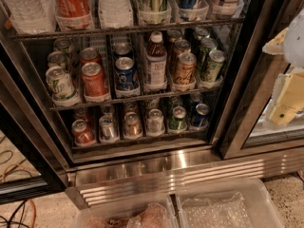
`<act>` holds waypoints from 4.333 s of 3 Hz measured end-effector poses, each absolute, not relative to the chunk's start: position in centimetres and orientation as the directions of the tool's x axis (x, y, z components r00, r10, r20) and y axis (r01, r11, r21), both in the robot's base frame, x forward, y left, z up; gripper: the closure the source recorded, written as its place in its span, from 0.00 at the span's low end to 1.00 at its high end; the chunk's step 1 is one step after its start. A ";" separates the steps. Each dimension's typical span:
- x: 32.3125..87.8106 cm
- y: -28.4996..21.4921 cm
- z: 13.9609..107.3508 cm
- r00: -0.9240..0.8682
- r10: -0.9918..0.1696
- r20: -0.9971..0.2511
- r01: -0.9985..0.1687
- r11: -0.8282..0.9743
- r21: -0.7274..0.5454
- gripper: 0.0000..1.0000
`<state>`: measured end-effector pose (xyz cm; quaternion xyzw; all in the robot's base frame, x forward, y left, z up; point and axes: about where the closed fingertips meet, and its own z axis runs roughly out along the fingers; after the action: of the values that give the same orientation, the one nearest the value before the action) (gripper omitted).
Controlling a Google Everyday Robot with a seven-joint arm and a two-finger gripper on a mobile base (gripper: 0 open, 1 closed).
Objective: Pick redbull can from top shelf of fridge
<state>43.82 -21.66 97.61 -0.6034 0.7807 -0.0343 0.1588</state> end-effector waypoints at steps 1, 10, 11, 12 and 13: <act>43.9 -21.6 97.6 -0.217 -0.955 -0.204 -0.932 0.265 -0.248 0.00; 51.5 -13.4 101.8 -0.275 -0.568 -0.776 -0.719 0.657 -0.226 0.00; 51.6 -13.4 101.9 -0.273 -0.565 -0.779 -0.716 0.660 -0.228 0.00; 51.7 -13.2 102.4 -0.269 -0.548 -0.792 -0.707 0.671 -0.223 0.00; 52.6 -12.9 103.8 -0.251 -0.484 -0.838 -0.678 0.706 -0.205 0.00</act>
Offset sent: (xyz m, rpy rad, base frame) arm 0.0170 -0.0020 0.0021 0.1579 -0.1171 -0.1028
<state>52.60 -12.86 103.78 -0.3702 0.7845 0.0992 0.4874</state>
